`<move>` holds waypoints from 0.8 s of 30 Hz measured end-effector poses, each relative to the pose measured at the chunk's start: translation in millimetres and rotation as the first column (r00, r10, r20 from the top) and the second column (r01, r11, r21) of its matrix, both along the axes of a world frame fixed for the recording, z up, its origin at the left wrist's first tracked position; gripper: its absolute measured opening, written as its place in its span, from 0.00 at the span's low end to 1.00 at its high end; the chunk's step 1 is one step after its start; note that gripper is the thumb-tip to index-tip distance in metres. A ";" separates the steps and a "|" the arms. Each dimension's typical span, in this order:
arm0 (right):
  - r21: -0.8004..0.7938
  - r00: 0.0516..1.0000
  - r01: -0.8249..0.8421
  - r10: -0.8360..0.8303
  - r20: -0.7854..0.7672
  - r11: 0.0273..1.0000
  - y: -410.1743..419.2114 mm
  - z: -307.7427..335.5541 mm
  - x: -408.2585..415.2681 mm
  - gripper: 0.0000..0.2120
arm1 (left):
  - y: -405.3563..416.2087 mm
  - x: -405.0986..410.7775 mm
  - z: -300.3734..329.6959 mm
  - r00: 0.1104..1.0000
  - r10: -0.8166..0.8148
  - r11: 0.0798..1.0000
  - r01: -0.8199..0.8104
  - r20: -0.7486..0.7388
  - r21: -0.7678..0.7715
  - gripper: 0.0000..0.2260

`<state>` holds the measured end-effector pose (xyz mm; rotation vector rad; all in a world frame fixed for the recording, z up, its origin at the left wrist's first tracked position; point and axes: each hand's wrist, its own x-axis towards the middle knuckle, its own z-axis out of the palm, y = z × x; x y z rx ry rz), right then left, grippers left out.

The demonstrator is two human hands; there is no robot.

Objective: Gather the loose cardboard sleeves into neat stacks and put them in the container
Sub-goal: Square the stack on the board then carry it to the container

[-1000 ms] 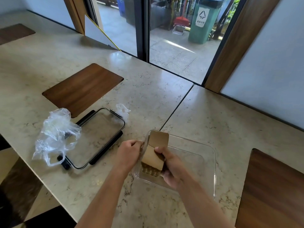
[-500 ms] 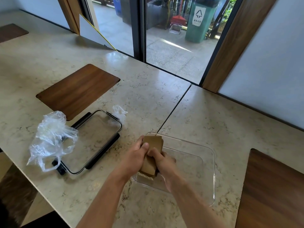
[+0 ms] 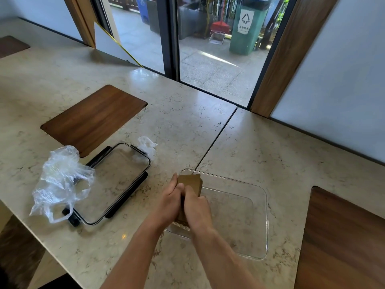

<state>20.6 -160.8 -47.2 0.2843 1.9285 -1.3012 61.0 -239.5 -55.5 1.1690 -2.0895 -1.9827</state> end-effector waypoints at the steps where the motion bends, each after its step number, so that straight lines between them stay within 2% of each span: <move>1: -0.009 1.000 0.003 -0.003 0.010 1.000 -0.2 -1.1 0.0 0.31 | 0.2 -0.3 0.3 1.000 -0.004 1.000 0.004 0.000 -0.006 0.25; 4: -0.018 1.000 -0.026 0.027 0.012 0.999 1.0 -2.7 -1.9 0.25 | 2.2 -0.6 0.1 0.999 -0.040 0.998 0.040 0.012 -0.040 0.26; 6: 0.031 0.994 -0.102 0.104 -0.036 0.994 2.9 -6.1 -5.4 0.21 | 2.8 -0.6 -0.7 0.998 -0.053 0.998 0.054 0.017 -0.044 0.26; 9: 0.058 0.989 -0.145 0.147 -0.034 0.988 3.6 -5.3 -10.2 0.19 | 1.7 -1.3 -0.7 1.000 -0.029 0.999 0.029 0.008 -0.038 0.25; 16: -0.171 0.979 0.116 -0.083 0.187 0.978 14.0 -3.7 -14.5 0.12 | -1.7 1.1 1.9 0.999 0.025 1.000 -0.025 -0.020 0.004 0.25; 21: -0.209 0.973 0.186 -0.149 0.178 0.960 23.3 -10.0 -13.3 0.11 | -2.9 3.6 1.9 0.999 0.018 0.998 -0.016 -0.028 0.062 0.26; 24: -0.235 0.965 0.242 -0.207 0.164 0.941 27.7 -1.7 -13.4 0.13 | -5.4 6.0 7.6 0.998 -0.001 1.000 0.001 -0.065 -0.004 0.25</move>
